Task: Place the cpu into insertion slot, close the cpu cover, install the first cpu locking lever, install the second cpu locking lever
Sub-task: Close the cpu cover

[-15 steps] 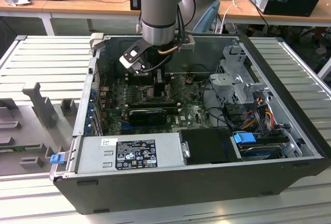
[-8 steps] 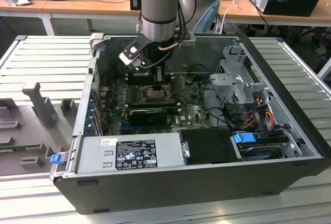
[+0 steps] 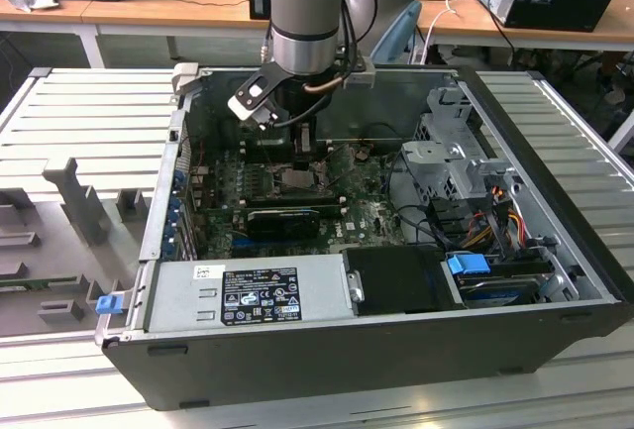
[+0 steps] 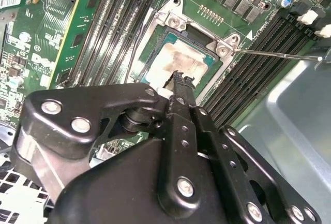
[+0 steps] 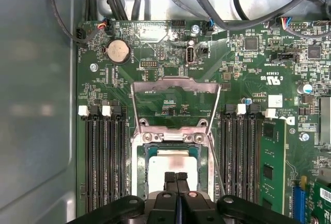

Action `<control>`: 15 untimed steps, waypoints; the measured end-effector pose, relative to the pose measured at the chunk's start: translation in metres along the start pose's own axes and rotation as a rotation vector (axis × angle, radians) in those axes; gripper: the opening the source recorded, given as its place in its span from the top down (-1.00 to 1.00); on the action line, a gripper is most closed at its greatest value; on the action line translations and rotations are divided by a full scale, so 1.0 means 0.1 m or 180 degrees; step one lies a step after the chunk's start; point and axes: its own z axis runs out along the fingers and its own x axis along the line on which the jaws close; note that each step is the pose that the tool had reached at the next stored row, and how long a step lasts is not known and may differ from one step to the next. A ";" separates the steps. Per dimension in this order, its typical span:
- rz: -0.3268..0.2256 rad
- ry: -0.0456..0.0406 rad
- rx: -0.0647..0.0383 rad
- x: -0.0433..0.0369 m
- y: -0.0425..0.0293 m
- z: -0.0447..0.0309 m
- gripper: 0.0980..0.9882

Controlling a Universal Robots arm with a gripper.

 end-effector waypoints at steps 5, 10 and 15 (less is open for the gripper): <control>0.0001 -0.0002 0.0006 -0.004 0.068 -0.009 0.98; 0.0001 -0.0003 0.0007 -0.005 0.085 -0.022 0.98; 0.0001 -0.0002 0.0007 -0.004 0.086 -0.046 0.98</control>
